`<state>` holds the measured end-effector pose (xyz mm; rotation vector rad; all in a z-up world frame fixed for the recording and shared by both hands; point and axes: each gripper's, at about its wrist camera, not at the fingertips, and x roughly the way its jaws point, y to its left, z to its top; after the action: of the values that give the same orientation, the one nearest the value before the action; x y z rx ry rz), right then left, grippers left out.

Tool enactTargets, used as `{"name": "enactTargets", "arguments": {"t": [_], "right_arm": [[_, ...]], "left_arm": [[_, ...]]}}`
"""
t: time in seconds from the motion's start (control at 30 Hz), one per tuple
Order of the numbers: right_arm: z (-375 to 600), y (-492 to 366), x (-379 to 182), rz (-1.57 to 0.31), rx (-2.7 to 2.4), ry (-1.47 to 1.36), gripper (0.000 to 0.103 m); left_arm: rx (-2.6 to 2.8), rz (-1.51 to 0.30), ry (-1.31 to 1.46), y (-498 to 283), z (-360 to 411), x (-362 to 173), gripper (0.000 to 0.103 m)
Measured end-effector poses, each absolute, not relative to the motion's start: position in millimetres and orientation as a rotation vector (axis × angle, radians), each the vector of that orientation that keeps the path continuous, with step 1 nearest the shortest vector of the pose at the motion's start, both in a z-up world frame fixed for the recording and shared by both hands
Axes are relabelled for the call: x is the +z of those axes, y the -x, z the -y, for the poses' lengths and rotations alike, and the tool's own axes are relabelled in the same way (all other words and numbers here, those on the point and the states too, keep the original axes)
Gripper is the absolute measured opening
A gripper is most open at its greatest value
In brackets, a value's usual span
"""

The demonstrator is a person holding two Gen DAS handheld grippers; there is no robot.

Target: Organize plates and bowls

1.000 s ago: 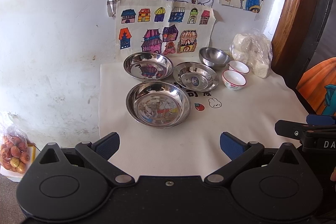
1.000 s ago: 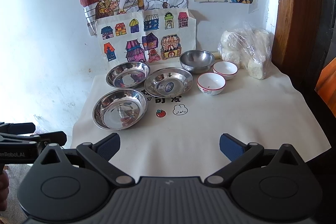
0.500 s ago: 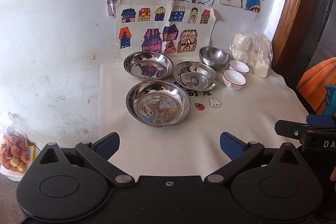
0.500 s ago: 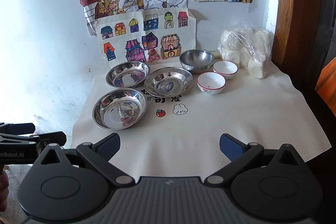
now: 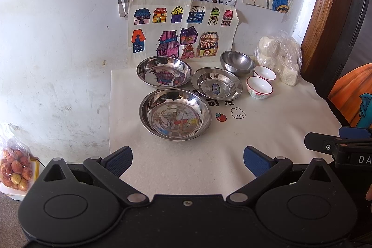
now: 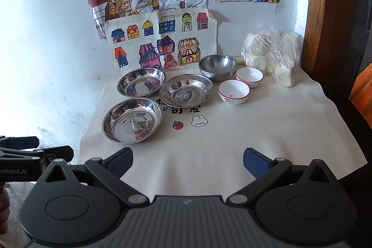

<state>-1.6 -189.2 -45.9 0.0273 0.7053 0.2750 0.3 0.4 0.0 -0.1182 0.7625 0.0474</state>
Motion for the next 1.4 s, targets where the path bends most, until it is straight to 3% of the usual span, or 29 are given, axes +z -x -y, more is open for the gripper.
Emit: {"name": "enactTargets", "arguments": {"t": [1.4], "right_arm": [[191.8,-30.7,-59.2,-0.756,0.298,-0.056,0.103]], "left_arm": [[0.105,-0.847,0.096,-32.1,10.3,-16.8,0.102]]}}
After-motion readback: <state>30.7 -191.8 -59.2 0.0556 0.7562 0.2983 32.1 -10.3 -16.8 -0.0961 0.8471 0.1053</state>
